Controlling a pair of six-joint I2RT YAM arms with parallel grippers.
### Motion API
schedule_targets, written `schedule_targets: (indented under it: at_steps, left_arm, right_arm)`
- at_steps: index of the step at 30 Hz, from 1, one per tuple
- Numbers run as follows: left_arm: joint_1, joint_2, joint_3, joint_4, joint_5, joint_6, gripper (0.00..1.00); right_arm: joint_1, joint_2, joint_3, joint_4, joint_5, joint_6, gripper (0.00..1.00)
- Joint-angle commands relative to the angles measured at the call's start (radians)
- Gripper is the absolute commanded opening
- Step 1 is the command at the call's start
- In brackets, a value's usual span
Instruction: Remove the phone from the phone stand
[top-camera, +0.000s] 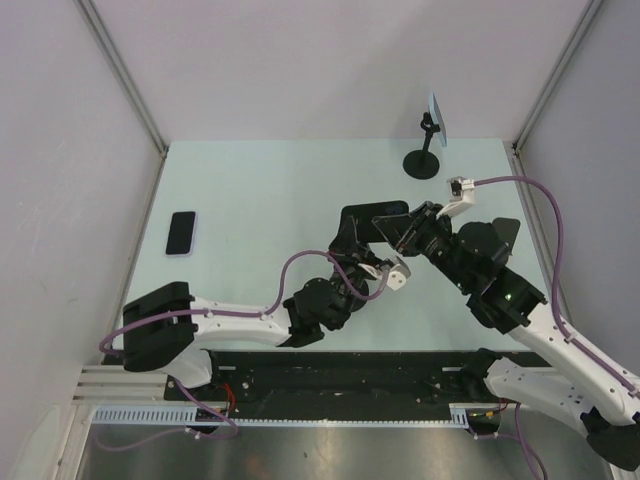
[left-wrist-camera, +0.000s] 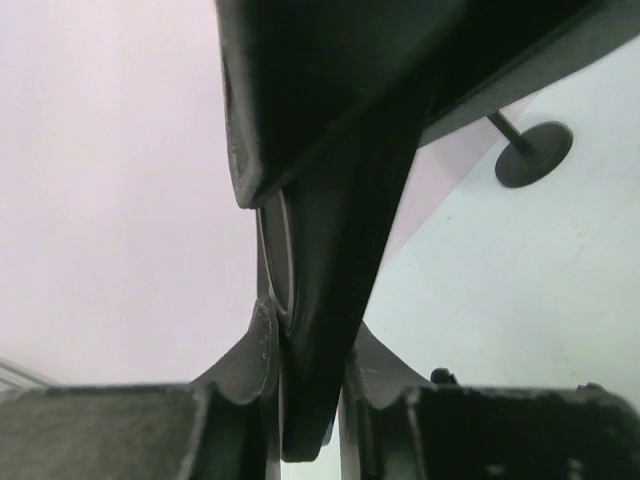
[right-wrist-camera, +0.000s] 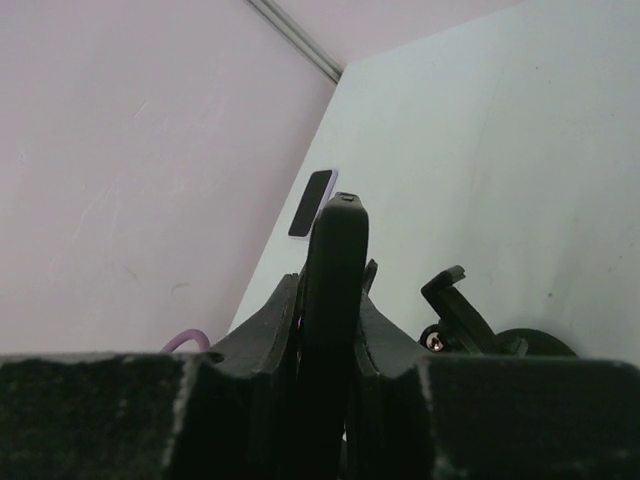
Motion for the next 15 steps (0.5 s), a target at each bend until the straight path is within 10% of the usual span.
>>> schedule_targets:
  at_steps: [1, 15]
  left_arm:
    - [0.004, -0.033, -0.004, 0.140, -0.071, -0.099, 0.04]
    - [0.079, -0.230, -0.093, 0.035, -0.088, -0.250, 0.00]
  right_arm:
    - [-0.008, -0.020, 0.018, 0.110, -0.029, -0.044, 0.23]
    - [-0.021, -0.048, 0.020, 0.178, -0.055, -0.119, 0.90]
